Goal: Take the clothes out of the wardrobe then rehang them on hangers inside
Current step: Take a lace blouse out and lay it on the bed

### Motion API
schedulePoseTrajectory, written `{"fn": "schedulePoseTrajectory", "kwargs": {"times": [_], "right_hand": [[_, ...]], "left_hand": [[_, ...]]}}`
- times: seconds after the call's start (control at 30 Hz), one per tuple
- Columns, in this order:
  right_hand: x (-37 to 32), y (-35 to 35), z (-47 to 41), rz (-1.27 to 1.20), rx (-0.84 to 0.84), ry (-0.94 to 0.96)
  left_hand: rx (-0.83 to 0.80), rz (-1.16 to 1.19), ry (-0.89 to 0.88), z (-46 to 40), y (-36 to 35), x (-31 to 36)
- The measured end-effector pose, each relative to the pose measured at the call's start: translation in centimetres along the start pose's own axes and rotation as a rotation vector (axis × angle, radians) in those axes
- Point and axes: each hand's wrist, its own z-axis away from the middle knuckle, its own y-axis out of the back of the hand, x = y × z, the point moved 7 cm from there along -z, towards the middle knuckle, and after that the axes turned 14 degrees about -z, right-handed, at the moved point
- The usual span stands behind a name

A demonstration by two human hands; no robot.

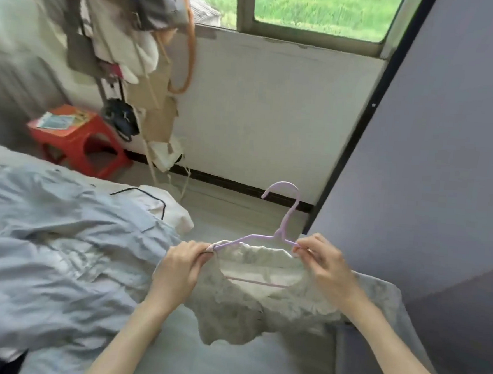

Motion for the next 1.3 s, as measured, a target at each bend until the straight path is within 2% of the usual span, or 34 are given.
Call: {"fn": "schedulePoseTrajectory", "kwargs": {"times": [0.23,0.37,0.47,0.73,0.9,1.17,1.3], "right_hand": [[-2.5,-10.2,-2.5,-0.023,-0.310,0.164],[-4.4,-16.3,-2.7,0.066,-0.477,0.289],[-6.7,-20.5,-3.0,0.157,-0.541,0.414],[-13.1,-31.6,-2.0,0.170,-0.701,0.558],[-16.9,-38.5,-0.2,0.148,-0.772,0.648],[-25.6,-48.1,0.6,0.001,-0.597,0.816],[-29.1,-52.4,-0.5,-0.053,-0.585,0.857]], "left_hand": [[0.187,-0.041,0.485,8.8,5.2,-6.7],[0.347,-0.163,0.721,15.4,8.2,-8.0],[0.451,-0.251,0.853,18.2,11.6,-8.8],[0.712,-0.497,1.043,25.6,21.6,-10.4],[0.829,-0.512,1.205,31.4,26.7,-12.1],[0.907,-0.593,1.236,37.0,34.1,-19.1],[0.949,-0.649,1.196,37.1,38.7,-22.2]]}}
